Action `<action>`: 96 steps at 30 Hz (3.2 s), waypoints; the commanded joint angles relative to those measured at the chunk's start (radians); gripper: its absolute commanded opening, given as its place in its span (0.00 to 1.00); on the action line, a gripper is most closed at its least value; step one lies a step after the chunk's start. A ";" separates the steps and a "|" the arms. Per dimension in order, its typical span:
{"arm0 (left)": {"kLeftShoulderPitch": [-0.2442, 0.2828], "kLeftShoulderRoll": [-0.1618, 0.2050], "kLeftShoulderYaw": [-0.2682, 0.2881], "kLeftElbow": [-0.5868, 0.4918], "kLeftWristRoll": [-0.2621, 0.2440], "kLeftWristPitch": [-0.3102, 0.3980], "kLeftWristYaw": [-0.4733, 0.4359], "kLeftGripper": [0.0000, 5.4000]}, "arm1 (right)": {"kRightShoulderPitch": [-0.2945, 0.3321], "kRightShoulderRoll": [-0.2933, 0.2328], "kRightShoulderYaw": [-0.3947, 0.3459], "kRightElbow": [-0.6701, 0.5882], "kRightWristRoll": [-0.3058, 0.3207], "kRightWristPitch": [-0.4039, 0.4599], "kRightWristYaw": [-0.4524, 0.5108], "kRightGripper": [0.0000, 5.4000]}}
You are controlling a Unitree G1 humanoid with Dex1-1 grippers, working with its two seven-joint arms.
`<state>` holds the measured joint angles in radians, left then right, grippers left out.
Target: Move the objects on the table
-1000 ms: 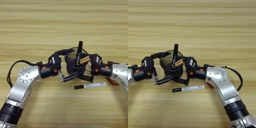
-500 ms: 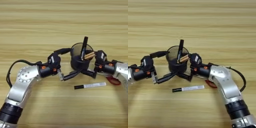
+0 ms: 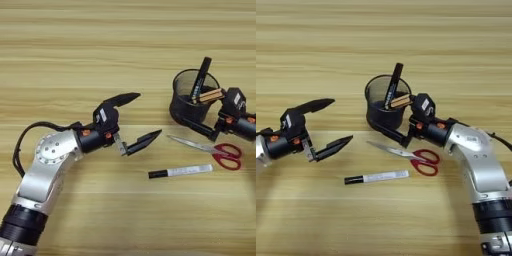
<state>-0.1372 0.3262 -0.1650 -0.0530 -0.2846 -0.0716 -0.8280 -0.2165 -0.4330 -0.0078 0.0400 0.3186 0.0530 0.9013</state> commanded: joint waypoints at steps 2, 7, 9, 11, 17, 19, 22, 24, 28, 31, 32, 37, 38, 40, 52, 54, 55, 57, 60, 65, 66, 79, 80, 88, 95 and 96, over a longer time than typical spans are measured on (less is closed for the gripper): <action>-0.023 -0.022 0.034 0.060 0.023 -0.031 0.060 1.00 | -0.007 -0.026 -0.050 0.067 0.001 -0.024 -0.016 0.87; -0.028 -0.036 0.054 0.111 0.038 -0.052 0.103 1.00 | -0.026 -0.043 -0.087 0.179 0.001 -0.056 -0.012 0.87; -0.027 -0.044 0.068 0.125 0.038 -0.063 0.121 1.00 | -0.032 -0.056 -0.105 0.243 -0.006 -0.076 -0.013 0.87; -0.027 -0.048 0.075 0.134 0.032 -0.071 0.130 1.00 | -0.040 -0.068 -0.117 0.303 -0.014 -0.098 -0.014 0.87; -0.035 -0.054 0.085 0.152 0.028 -0.082 0.132 1.00 | -0.072 -0.092 -0.136 0.497 -0.051 -0.182 -0.021 0.87; -0.040 -0.054 0.088 0.155 0.027 -0.083 0.130 1.00 | -0.082 -0.095 -0.138 0.545 -0.058 -0.204 -0.018 0.87; -0.044 -0.056 0.091 0.157 0.027 -0.084 0.128 1.00 | -0.089 -0.096 -0.134 0.586 -0.069 -0.229 -0.012 0.87; -0.044 -0.056 0.092 0.157 0.027 -0.085 0.127 1.00 | -0.090 -0.095 -0.132 0.602 -0.074 -0.241 -0.008 0.87; -0.043 -0.057 0.093 0.156 0.028 -0.086 0.128 1.00 | -0.091 -0.096 -0.128 0.631 -0.083 -0.259 -0.007 0.87; -0.044 -0.058 0.093 0.156 0.029 -0.088 0.131 1.00 | -0.091 -0.096 -0.128 0.663 -0.091 -0.276 -0.007 0.87; -0.045 -0.059 0.093 0.158 0.029 -0.088 0.131 1.00 | -0.091 -0.097 -0.128 0.672 -0.092 -0.281 -0.006 0.87; -0.048 -0.061 0.092 0.163 0.028 -0.090 0.131 1.00 | -0.091 -0.098 -0.132 0.692 -0.092 -0.292 -0.001 0.93; -0.049 -0.062 0.092 0.165 0.028 -0.091 0.132 1.00 | -0.091 -0.098 -0.133 0.692 -0.091 -0.294 -0.001 0.95; -0.053 -0.065 0.091 0.171 0.030 -0.093 0.132 1.00 | -0.090 -0.099 -0.136 0.691 -0.087 -0.296 0.000 0.99; -0.069 -0.076 0.085 0.198 0.045 -0.108 0.135 1.00 | -0.067 -0.096 -0.153 0.663 -0.070 -0.297 0.015 1.00; -0.070 -0.077 0.086 0.200 0.047 -0.111 0.136 1.00 | -0.064 -0.097 -0.157 0.674 -0.069 -0.302 0.021 1.00; -0.071 -0.077 0.085 0.201 0.048 -0.112 0.136 1.00 | -0.064 -0.098 -0.159 0.682 -0.068 -0.307 0.025 1.00; -0.072 -0.078 0.085 0.203 0.050 -0.113 0.135 1.00 | -0.061 -0.099 -0.164 0.693 -0.066 -0.313 0.035 1.00; -0.074 -0.077 0.084 0.204 0.052 -0.114 0.134 1.00 | -0.049 -0.101 -0.171 0.691 -0.059 -0.317 0.060 1.00; -0.076 -0.078 0.081 0.205 0.056 -0.117 0.133 1.00 | -0.029 -0.110 -0.176 0.695 -0.053 -0.325 0.085 1.00; -0.076 -0.078 0.081 0.205 0.056 -0.117 0.133 1.00 | -0.025 -0.112 -0.178 0.695 -0.052 -0.327 0.089 1.00; -0.079 -0.077 0.078 0.218 0.065 -0.125 0.137 1.00 | 0.069 -0.171 -0.199 0.654 -0.044 -0.328 0.180 1.00; -0.080 -0.077 0.077 0.219 0.065 -0.125 0.137 1.00 | 0.078 -0.177 -0.199 0.647 -0.043 -0.326 0.190 1.00; -0.090 -0.083 0.072 0.240 0.068 -0.133 0.139 1.00 | 0.143 -0.222 -0.203 0.551 -0.013 -0.308 0.269 1.00; -0.092 -0.085 0.072 0.255 0.068 -0.139 0.143 1.00 | 0.193 -0.253 -0.211 0.383 0.037 -0.253 0.311 1.00; -0.092 -0.086 0.072 0.256 0.068 -0.140 0.143 1.00 | 0.206 -0.257 -0.211 0.343 0.053 -0.241 0.320 1.00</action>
<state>-0.2153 0.2450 -0.0880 0.1912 -0.2366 -0.2040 -0.6887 -0.0415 -0.6648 -0.2102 0.4629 0.3434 -0.2224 1.1961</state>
